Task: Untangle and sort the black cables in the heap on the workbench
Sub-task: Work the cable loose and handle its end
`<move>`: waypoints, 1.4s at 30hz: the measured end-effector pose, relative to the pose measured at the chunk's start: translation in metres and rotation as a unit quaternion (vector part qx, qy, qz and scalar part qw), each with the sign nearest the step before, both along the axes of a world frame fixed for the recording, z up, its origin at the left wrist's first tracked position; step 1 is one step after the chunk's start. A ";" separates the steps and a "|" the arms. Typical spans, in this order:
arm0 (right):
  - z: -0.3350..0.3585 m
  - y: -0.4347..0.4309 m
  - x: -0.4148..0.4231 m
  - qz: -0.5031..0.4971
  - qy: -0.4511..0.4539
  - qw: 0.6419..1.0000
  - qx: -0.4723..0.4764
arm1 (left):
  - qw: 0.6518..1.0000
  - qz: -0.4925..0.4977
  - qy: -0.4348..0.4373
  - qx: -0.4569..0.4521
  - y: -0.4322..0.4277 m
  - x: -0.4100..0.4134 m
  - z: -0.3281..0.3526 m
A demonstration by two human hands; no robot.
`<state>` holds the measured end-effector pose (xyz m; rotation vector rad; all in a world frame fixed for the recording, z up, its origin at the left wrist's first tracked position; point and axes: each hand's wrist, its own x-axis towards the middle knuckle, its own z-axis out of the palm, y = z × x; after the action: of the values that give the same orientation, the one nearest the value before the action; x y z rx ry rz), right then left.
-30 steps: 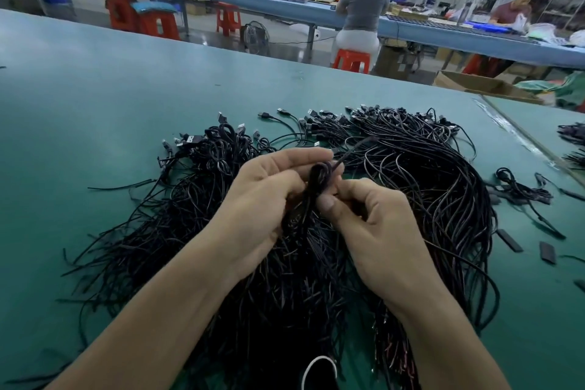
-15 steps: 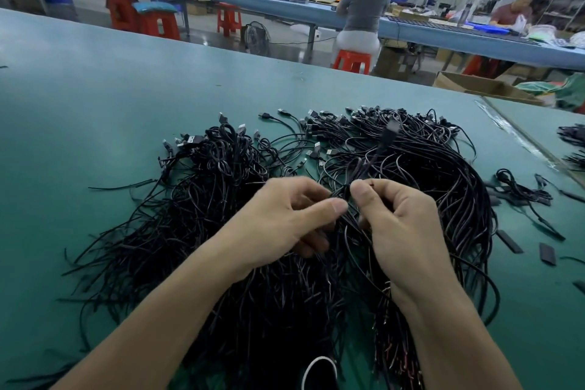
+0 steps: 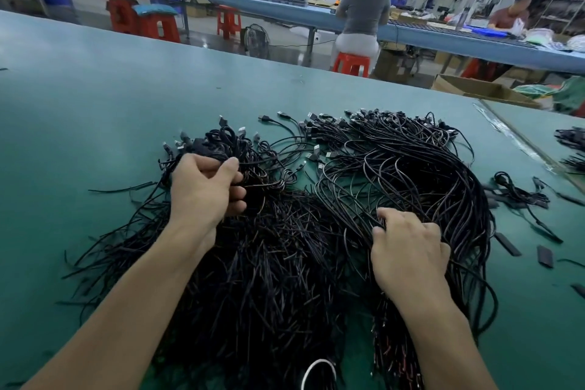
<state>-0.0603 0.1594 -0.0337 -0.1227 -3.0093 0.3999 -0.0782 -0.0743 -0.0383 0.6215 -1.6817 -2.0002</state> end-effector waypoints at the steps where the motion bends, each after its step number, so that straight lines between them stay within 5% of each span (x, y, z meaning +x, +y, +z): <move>1: -0.001 -0.001 0.000 -0.001 0.005 1.000 0.002 | 1.000 0.005 -0.002 0.018 -0.002 -0.001 -0.002; 5: -0.004 -0.001 0.000 0.002 0.037 0.999 -0.008 | 0.999 0.028 -0.013 0.028 -0.003 -0.004 -0.008; 10: -0.002 0.001 -0.002 0.002 0.076 0.992 -0.098 | 0.982 0.067 0.038 -0.172 0.008 0.002 -0.001; 14: 0.011 -0.005 0.001 0.073 0.057 0.971 -0.219 | 0.938 -0.122 0.087 -0.312 0.022 0.015 0.010; 19: 0.043 -0.026 0.022 0.273 0.014 0.893 -0.357 | 0.825 -0.366 0.109 -0.417 0.042 0.025 0.009; 24: 0.060 -0.029 0.037 0.369 0.002 0.842 -0.394 | 0.856 -0.309 0.107 -0.400 0.037 0.020 0.005; 27: 0.058 -0.019 0.029 0.259 0.040 0.875 -0.407 | 0.948 -0.132 0.097 -0.274 0.032 0.015 0.015; 32: 0.046 -0.002 0.016 0.069 0.142 0.961 -0.228 | 0.957 0.068 0.210 -0.188 0.028 0.021 0.031; 37: 0.033 0.025 0.004 -0.061 0.086 0.988 -0.109 | 0.914 0.171 0.264 -0.256 0.013 0.022 0.041; 39: 0.033 0.022 0.007 -0.045 0.018 0.998 -0.035 | 0.878 0.117 0.248 -0.392 0.018 0.023 0.036; 42: 0.036 0.011 0.013 0.006 0.010 1.000 -0.003 | 0.796 -0.036 0.106 -0.595 0.029 0.025 0.021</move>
<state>-0.0471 0.1705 0.0027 -0.0995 -2.9902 0.4089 -0.0533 -0.0451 -0.0175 -0.1389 -2.3309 -0.6380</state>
